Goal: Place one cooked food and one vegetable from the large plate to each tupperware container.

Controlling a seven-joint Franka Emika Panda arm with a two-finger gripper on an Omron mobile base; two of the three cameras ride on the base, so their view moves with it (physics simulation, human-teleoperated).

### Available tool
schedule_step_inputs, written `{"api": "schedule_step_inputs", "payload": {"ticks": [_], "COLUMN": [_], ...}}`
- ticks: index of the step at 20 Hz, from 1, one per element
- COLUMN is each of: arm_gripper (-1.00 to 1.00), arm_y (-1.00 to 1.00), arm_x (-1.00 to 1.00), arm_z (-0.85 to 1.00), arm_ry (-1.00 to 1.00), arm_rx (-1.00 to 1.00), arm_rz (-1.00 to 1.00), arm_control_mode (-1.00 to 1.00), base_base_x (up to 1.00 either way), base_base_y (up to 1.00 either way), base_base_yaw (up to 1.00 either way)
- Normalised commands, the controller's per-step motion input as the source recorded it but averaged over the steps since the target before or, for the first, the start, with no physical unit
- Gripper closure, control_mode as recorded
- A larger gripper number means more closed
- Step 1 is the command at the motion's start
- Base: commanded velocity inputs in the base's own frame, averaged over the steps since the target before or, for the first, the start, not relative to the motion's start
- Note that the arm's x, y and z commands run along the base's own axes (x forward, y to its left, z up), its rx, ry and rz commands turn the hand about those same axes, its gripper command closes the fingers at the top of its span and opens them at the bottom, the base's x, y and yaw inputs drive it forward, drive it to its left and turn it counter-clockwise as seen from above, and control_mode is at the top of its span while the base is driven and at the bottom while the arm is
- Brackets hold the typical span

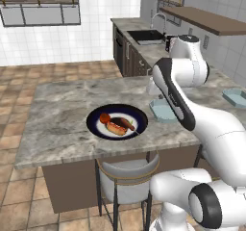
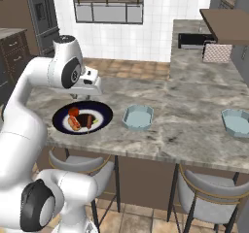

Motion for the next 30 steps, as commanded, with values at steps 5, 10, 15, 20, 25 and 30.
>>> {"api": "schedule_step_inputs", "payload": {"ticks": [5, 10, 15, 20, 25, 30], "arm_gripper": [-1.0, -1.0, -1.0, -1.0, -1.0, -1.0], "arm_y": [0.0, 0.0, -0.01, 0.0, 0.0, 0.0], "arm_x": [-0.46, -0.81, -0.61, 0.0, 0.0, 0.0], "arm_z": [0.0, 0.0, 0.02, 0.0, 0.0, 0.0], "arm_ry": [-0.02, -0.05, -0.14, 0.0, 0.0, 0.0], "arm_rx": [0.0, 0.0, 0.0, 0.0, 0.0, 0.0], "arm_rz": [0.0, 0.0, 0.0, 0.0, 0.0, 0.0], "arm_control_mode": [-1.0, -1.0, -1.0, 1.0, 1.0, 1.0], "base_base_x": [0.0, 0.0, 0.0, -0.01, 0.02, 0.68], "base_base_y": [0.0, 0.0, 0.0, -0.94, -0.94, -0.06], "base_base_yaw": [0.0, 0.0, 0.0, 0.0, 0.0, 0.02]}}
